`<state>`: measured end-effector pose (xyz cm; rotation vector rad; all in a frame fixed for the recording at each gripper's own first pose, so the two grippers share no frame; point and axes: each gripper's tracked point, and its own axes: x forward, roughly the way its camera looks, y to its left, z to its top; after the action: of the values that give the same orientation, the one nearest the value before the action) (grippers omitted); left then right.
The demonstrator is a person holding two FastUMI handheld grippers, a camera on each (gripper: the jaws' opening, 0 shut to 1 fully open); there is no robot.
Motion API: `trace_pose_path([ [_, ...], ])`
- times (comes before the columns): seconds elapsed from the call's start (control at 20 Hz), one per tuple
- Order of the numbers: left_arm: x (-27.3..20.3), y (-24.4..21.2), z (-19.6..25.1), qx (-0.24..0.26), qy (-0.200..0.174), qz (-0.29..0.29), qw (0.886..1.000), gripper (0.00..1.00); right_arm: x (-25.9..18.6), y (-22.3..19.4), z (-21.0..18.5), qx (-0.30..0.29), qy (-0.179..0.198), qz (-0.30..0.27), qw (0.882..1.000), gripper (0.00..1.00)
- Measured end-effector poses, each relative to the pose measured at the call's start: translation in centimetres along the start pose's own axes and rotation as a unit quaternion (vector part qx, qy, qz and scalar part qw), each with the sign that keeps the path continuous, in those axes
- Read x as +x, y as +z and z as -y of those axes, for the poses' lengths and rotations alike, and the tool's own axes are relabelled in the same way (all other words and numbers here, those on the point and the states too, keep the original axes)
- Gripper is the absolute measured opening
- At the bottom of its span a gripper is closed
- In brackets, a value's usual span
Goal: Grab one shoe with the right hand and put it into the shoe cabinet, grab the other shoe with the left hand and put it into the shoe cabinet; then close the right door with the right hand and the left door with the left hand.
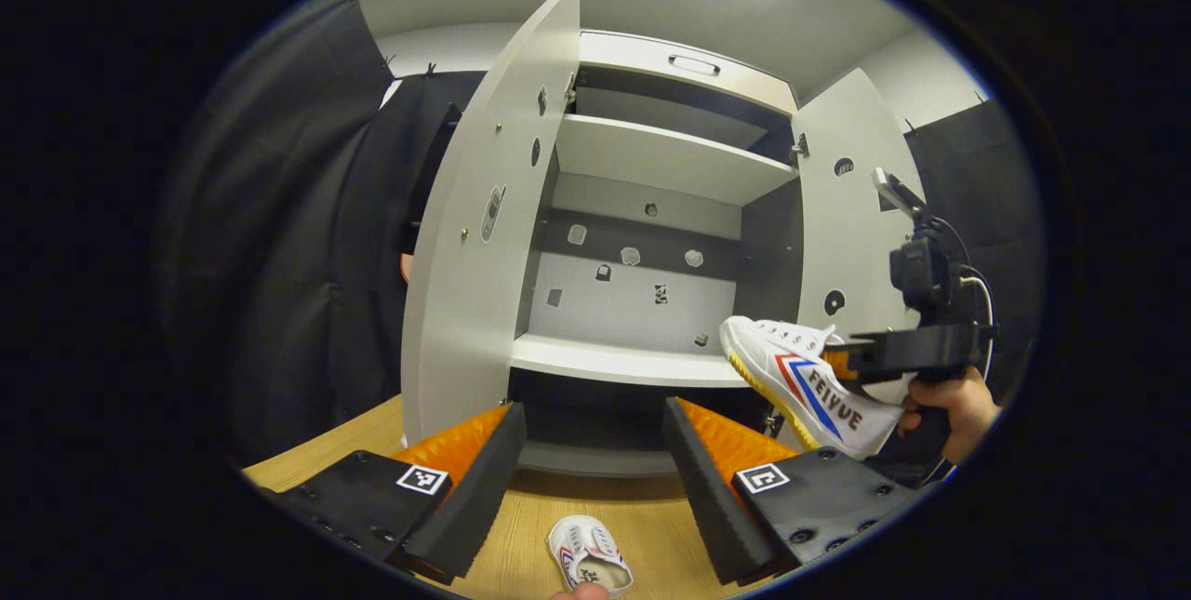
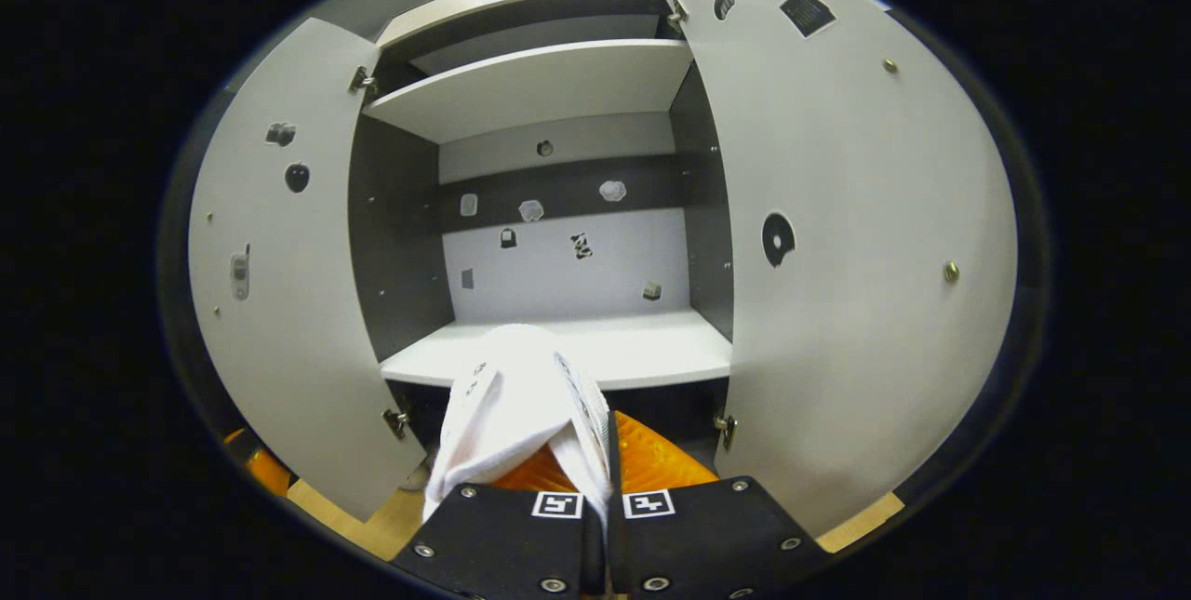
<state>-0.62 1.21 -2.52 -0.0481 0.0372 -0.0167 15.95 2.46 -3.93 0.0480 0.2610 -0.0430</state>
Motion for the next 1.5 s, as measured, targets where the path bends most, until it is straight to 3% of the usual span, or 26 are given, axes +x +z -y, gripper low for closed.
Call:
trace_pose_path([
  [0.35, 0.0, -0.4, -0.6, -0.006, 0.007, -0.006, 1.0, 0.97, 14.6, 6.1, 0.3, -0.013, -0.059, -0.01, 0.998, 0.01],
  [0.65, 0.0, -0.1, -2.1, -0.001, 0.026, 0.0, 1.0, 0.96, 23.3, 3.5, 0.0, -0.053, -0.087, -0.071, 0.992, 0.01],
  [1.2, 0.4, -0.8, -3.0, -0.003, 0.033, -0.011, 0.999, 0.96, 27.3, -1.4, 1.4, -0.069, -0.106, -0.153, 0.98, 0.04],
  [1.3, 0.4, -0.9, -2.9, -0.003, 0.031, -0.011, 0.999, 0.96, 27.3, -1.5, 1.2, -0.058, -0.102, -0.158, 0.98, 0.07],
  [1.4, 0.4, -1.1, -2.9, -0.004, 0.031, -0.014, 0.999, 0.96, 27.1, -1.7, 0.8, -0.056, -0.093, -0.165, 0.98, 0.15],
  [1.45, 0.4, -1.1, -2.9, -0.005, 0.03, -0.015, 0.999, 0.96, 26.6, -1.8, 0.8, -0.062, -0.091, -0.168, 0.98, 0.24],
  [1.5, 0.4, -1.2, -2.9, -0.005, 0.03, -0.015, 0.999, 0.96, 26.5, -1.5, 0.7, -0.065, -0.087, -0.16, 0.981, 0.22],
])
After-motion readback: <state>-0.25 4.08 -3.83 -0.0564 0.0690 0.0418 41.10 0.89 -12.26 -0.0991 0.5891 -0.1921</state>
